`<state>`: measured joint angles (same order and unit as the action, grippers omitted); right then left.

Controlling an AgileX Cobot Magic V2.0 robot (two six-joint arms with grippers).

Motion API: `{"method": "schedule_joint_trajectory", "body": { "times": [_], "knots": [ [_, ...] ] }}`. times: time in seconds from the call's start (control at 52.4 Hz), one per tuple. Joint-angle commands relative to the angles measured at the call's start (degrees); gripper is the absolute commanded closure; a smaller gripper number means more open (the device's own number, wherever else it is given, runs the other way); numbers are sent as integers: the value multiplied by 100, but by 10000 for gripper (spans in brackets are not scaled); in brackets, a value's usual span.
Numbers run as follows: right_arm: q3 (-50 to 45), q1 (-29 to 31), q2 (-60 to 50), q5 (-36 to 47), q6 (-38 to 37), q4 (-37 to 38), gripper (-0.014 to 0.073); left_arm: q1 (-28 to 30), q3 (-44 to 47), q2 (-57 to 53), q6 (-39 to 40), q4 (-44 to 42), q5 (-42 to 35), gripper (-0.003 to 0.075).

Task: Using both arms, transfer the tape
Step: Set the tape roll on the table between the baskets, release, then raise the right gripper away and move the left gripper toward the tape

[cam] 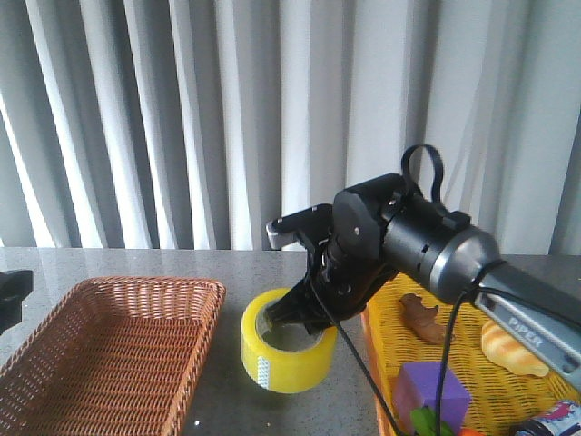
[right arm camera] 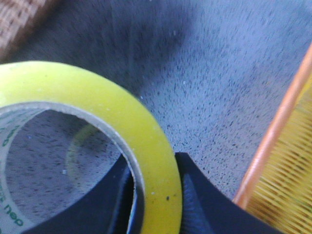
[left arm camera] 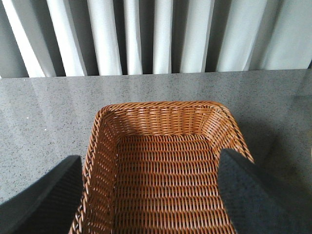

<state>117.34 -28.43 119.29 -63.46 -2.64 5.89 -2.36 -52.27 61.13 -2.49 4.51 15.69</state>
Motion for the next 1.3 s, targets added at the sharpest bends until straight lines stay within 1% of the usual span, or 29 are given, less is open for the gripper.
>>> {"method": "schedule_joint_trajectory", "body": {
  "times": [0.0,0.229,0.324,0.458,0.534,0.649,0.782,0.897,0.973,1.011,1.106,1.183,1.278],
  "knots": [
    [212,33,-82,234,-29,121,523,-6,-190,-84,43,65,-370,180],
    [212,33,368,326,-22,133,515,-6,-190,-84,43,65,-336,180],
    [212,33,466,403,-10,253,505,-6,-190,-84,43,65,-306,180],
    [217,33,480,531,53,296,461,-6,-190,-84,43,65,-302,180],
    [289,42,480,535,68,291,406,-6,-190,-84,43,65,-302,180],
    [499,41,475,528,24,233,274,-6,-190,-84,43,65,-302,180],
    [878,41,384,462,-328,126,118,-6,-190,-84,43,65,-241,180],
    [1027,43,121,484,-314,220,39,-6,-190,-84,43,65,-200,180],
    [1027,43,-185,513,-314,635,31,-6,-190,-84,43,65,-200,180],
    [1027,43,-406,474,-350,982,32,-6,-190,-89,43,65,-199,180],
    [1016,184,-948,392,-628,1574,39,-54,-190,-93,37,65,-211,180],
    [992,445,-1391,387,-761,1689,49,-170,-190,-93,0,42,-215,180],
    [992,897,-1919,378,-776,1525,70,-290,-190,-87,-15,14,-230,180]
  ]
}}
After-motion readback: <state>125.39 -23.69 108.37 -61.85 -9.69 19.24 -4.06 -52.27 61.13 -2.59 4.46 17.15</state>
